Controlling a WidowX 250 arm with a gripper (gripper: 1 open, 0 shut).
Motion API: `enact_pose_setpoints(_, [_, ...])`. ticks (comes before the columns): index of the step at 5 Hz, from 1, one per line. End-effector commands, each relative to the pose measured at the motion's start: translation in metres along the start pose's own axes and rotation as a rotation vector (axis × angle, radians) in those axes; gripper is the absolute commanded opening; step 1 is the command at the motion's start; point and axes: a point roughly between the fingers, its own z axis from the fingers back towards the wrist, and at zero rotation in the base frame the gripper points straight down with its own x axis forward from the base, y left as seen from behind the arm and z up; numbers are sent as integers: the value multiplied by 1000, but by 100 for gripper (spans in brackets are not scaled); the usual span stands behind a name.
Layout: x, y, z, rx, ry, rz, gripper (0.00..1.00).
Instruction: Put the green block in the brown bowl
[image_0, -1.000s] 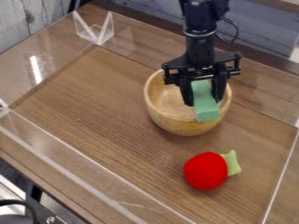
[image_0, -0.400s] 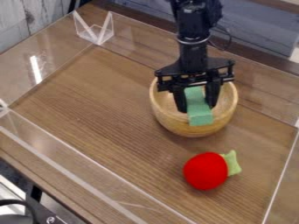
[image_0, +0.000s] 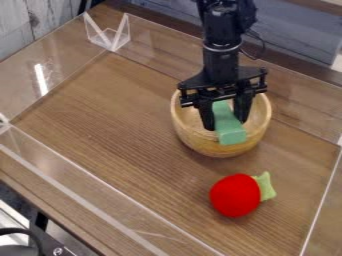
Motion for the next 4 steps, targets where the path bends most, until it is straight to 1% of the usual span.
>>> enact_pose_setpoints(1, [5, -13, 31, -70, -40, -82, 100])
enact_pose_setpoints(2, [4, -15, 40, -81, -23, -147, 100])
enact_pose_setpoints(3, [4, -26, 52, -109, -15, -184, 100])
enact_pose_setpoints(4, [8, -29, 71, -146, -20, -225, 100])
